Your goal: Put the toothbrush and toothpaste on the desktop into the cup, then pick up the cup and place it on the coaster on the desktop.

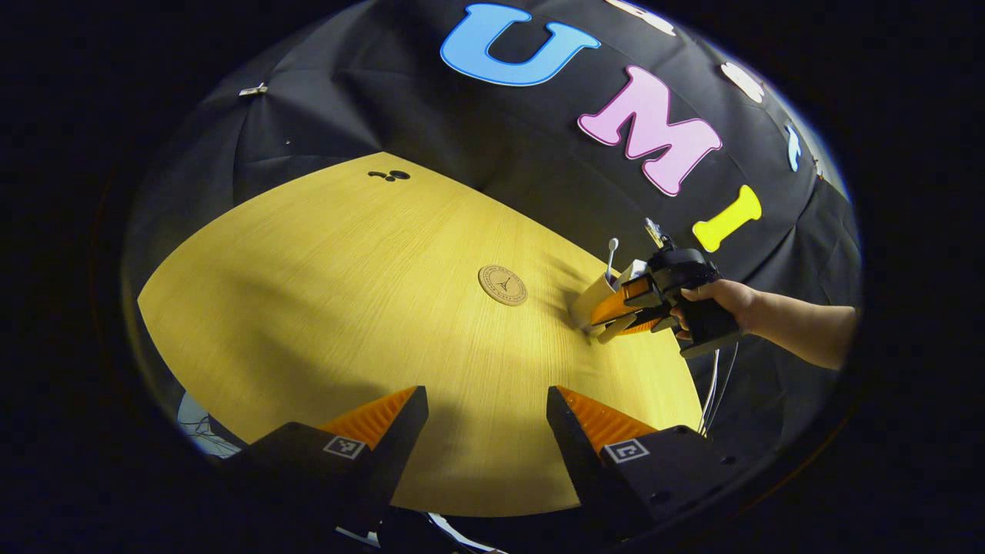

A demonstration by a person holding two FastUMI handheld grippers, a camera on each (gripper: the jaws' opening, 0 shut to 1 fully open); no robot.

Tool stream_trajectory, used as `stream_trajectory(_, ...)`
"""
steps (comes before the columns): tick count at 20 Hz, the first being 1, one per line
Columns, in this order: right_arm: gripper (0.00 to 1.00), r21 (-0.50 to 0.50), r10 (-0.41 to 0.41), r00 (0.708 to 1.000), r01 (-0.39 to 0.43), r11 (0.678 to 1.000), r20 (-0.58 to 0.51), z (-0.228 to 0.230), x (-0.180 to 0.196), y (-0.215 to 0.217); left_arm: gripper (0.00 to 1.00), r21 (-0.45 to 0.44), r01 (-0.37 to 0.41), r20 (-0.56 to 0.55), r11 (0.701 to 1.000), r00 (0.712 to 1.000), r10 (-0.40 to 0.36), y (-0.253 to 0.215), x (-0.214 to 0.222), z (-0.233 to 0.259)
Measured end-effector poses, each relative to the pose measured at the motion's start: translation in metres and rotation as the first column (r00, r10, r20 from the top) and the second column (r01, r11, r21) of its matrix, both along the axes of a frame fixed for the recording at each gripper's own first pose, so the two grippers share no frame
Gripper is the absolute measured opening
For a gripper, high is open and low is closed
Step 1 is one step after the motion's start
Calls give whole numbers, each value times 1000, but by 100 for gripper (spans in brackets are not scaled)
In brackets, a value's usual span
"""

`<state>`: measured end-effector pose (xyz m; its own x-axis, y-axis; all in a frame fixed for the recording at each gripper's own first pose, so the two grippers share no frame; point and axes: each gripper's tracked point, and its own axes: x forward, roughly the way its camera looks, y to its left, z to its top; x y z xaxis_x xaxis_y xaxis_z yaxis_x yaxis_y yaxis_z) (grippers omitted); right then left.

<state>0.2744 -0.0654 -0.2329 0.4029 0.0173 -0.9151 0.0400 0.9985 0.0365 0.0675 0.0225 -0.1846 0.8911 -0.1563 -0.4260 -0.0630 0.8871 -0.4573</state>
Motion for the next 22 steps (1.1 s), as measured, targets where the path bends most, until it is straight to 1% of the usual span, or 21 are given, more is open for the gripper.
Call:
stream_trajectory(1,39,-9,5,1000,-5,1000,-3,2,0,1,96,-2,0,-4,1000,1000,0,0,1,0)
stream_trajectory(3,39,-13,27,1000,-26,1000,2,0,3,0,96,-1,2,-8,1000,1000,-2,-2,7,-1)
stream_trajectory(6,39,-7,10,1000,-10,1000,-2,2,1,2,96,7,-1,-9,1000,1000,1,-6,10,1)
stream_trajectory(7,34,-7,2,1000,-2,1000,-3,3,2,1,96,7,-3,-11,1000,1000,3,-8,12,1)
stream_trajectory(8,39,-15,-6,1000,6,1000,-4,2,1,1,96,6,-4,-12,1000,1000,4,-11,15,2)
stream_trajectory(9,37,-28,-6,1000,6,1000,-4,2,2,0,96,5,-4,-14,1000,1000,4,-12,17,2)
stream_trajectory(10,30,-48,-4,1000,4,999,5,3,5,0,96,7,-1,-16,1000,1000,1,-13,20,3)
stream_trajectory(11,25,-59,0,1000,1,998,20,3,9,0,96,13,0,-18,1000,1000,0,-12,23,3)
stream_trajectory(13,31,-59,-5,1000,6,998,14,3,9,-4,96,20,-5,-14,1000,1000,6,-9,28,7)
stream_trajectory(17,26,-82,12,1000,-10,997,15,7,6,-6,96,5,-18,-17,1000,1000,19,-5,32,8)
stream_trajectory(19,26,-96,31,999,-29,995,20,8,8,-7,96,-4,-23,-28,1000,999,23,-2,32,4)
stream_trajectory(22,26,-73,61,996,-56,996,67,24,16,5,96,3,-36,-35,999,999,36,5,32,-1)
